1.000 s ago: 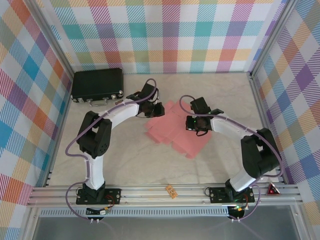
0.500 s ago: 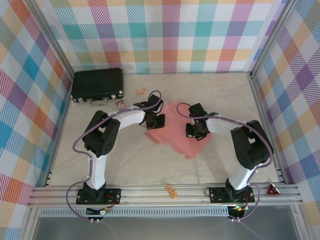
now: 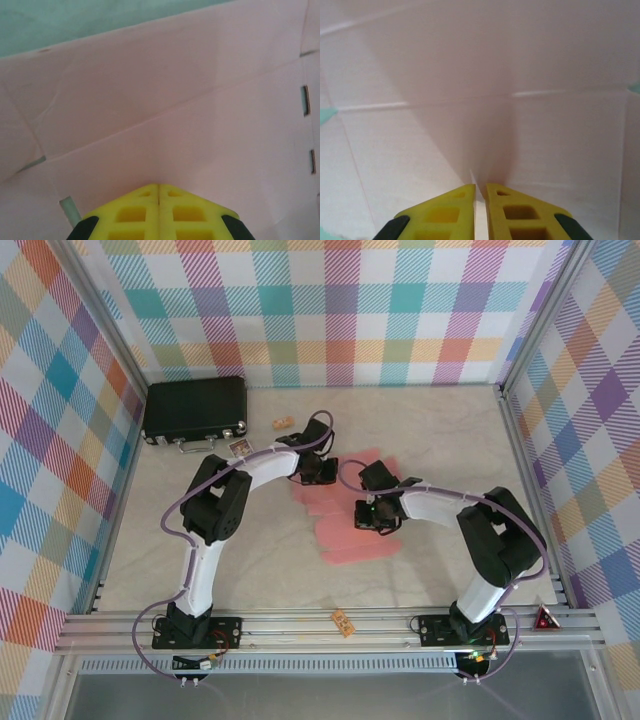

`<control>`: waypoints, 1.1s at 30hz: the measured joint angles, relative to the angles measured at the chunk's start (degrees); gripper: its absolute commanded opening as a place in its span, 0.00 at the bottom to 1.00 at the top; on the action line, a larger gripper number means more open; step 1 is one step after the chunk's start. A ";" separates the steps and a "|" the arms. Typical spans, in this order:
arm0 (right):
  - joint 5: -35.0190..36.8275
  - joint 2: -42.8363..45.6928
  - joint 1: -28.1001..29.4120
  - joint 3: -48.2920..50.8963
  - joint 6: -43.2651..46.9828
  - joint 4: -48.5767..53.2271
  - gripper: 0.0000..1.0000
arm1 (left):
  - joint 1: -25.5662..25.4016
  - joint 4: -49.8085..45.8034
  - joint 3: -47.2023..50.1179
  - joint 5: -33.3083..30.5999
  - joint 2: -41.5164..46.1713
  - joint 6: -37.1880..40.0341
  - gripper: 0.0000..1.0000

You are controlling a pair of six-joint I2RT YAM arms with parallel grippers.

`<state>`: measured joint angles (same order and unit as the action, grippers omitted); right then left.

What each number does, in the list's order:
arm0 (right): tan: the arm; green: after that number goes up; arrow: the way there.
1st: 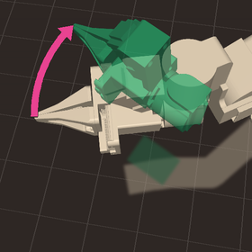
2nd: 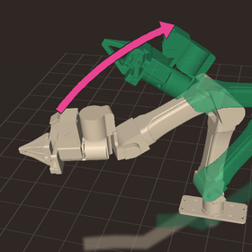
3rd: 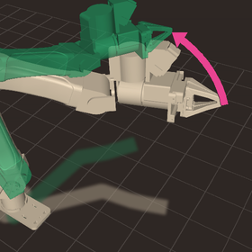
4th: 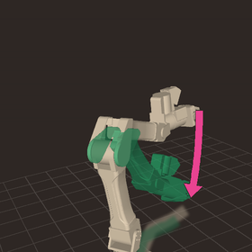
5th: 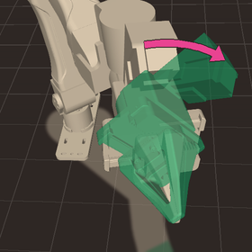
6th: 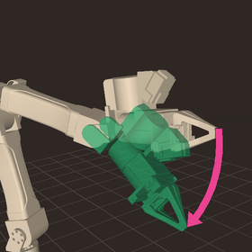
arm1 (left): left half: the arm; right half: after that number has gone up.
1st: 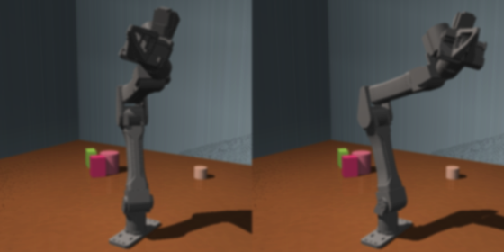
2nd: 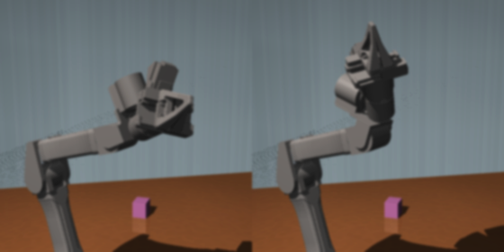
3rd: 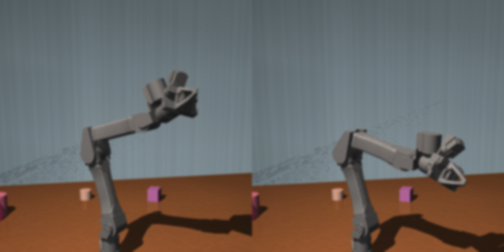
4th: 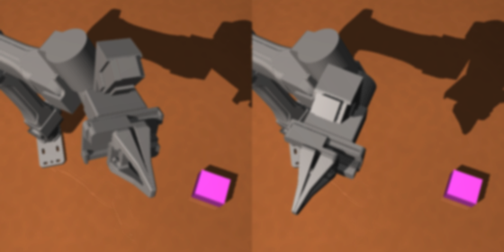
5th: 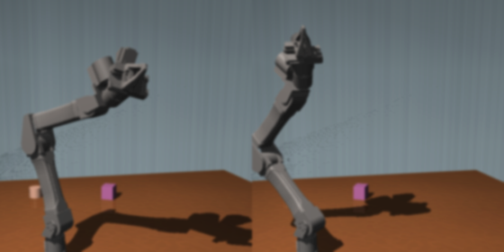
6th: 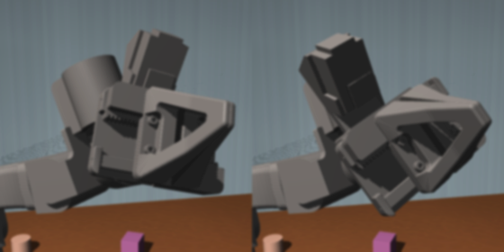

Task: Fold the paper box

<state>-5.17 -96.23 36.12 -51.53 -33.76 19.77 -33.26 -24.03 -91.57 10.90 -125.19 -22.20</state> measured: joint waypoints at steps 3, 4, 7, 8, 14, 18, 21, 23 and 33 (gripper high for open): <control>-0.98 -0.22 0.94 0.02 -1.46 -0.94 0.17 | 0.00 -0.04 -1.14 0.74 -0.76 0.72 0.00; -1.16 -0.22 1.09 0.04 -1.86 -1.14 0.18 | 0.00 -0.11 -1.16 0.94 -0.76 0.85 0.00; -1.38 -0.02 1.09 0.07 -2.58 -1.14 0.20 | 0.00 -0.31 -1.16 1.31 -0.76 1.05 0.00; -1.27 0.31 1.09 0.09 -2.73 -1.03 0.20 | 0.00 -0.35 -1.16 1.57 -0.74 1.05 0.00; 0.92 6.54 0.52 -0.52 -2.60 0.42 0.23 | 0.00 -1.44 -0.37 3.15 1.09 0.68 0.18; 1.01 7.76 -2.40 -3.10 -1.36 -0.07 0.22 | 0.42 -1.36 0.33 3.15 5.01 0.35 0.24; 0.33 5.64 -5.07 -6.05 -0.46 -0.37 0.21 | 1.14 -1.31 0.31 2.91 7.54 -0.35 0.33; -0.04 2.71 -6.38 -8.81 0.17 -0.76 0.21 | 2.25 -1.36 0.26 2.40 8.52 -0.76 0.40; -3.04 -12.52 -7.19 -16.17 1.62 -3.43 0.18 | 8.09 -7.17 -8.15 -4.98 5.29 -0.09 0.55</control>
<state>-8.21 -108.75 28.93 -67.70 -32.14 16.34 -25.17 -31.20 -99.72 5.91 -119.90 -22.28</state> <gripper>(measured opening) 0.188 0.537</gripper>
